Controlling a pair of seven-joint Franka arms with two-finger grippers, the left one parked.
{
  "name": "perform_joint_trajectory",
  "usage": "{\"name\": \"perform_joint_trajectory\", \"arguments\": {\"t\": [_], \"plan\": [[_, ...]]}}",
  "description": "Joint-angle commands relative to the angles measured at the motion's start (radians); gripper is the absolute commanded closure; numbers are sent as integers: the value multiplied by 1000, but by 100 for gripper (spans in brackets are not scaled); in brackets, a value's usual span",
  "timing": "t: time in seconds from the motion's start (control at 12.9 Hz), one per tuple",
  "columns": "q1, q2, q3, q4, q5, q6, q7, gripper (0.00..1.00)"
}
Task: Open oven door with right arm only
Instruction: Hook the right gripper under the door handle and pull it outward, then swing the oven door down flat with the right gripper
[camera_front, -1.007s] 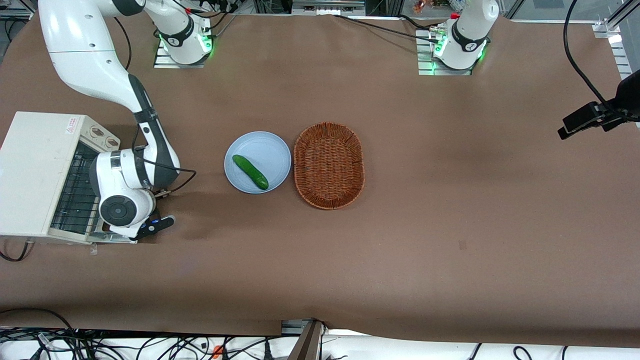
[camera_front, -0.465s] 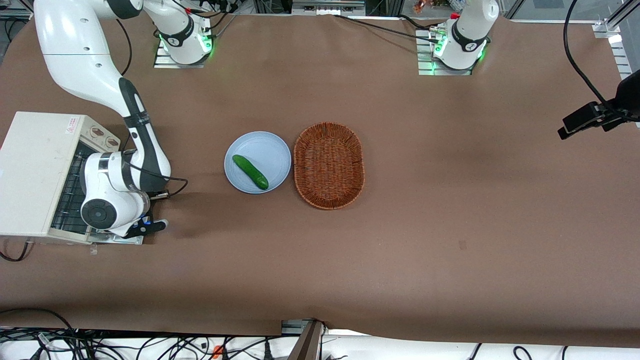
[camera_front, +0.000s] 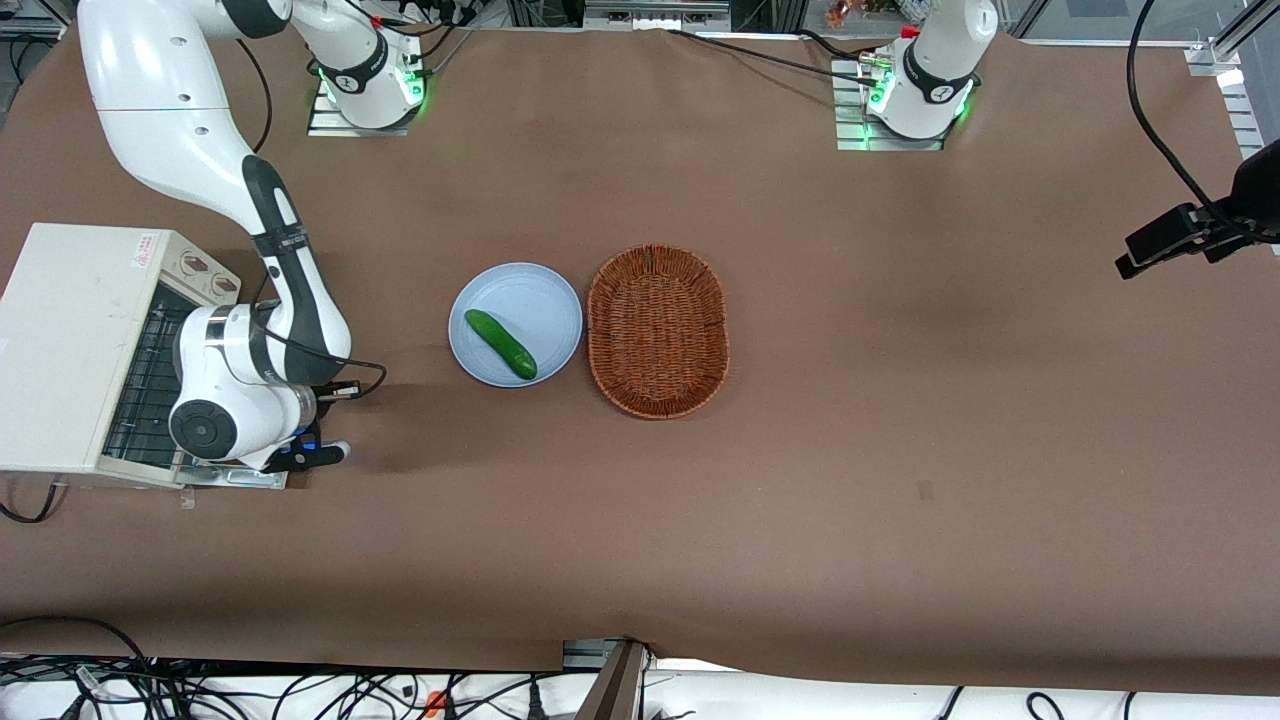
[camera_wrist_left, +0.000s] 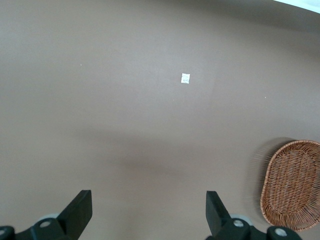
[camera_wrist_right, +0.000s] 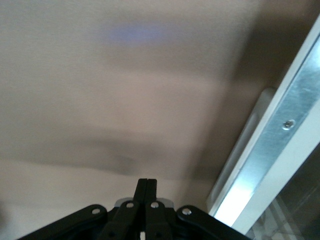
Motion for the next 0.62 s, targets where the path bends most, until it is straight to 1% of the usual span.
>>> {"name": "perform_joint_trajectory", "arguments": {"t": [0.0,0.08,0.15,0.23,0.31,0.46,0.54], "plan": [[2,-26,-3,56,12,-74,9,100],[2,-46,-5,72,7,-100,7,92],[-3,-73,-11,75,4,-117,0,76],[-9,-102,-14,75,4,-118,-6,59],[-12,-131,-26,75,7,-121,0,36],[-12,-191,-66,75,15,-166,-10,10],[-15,-225,-69,75,16,-196,-11,1]]}}
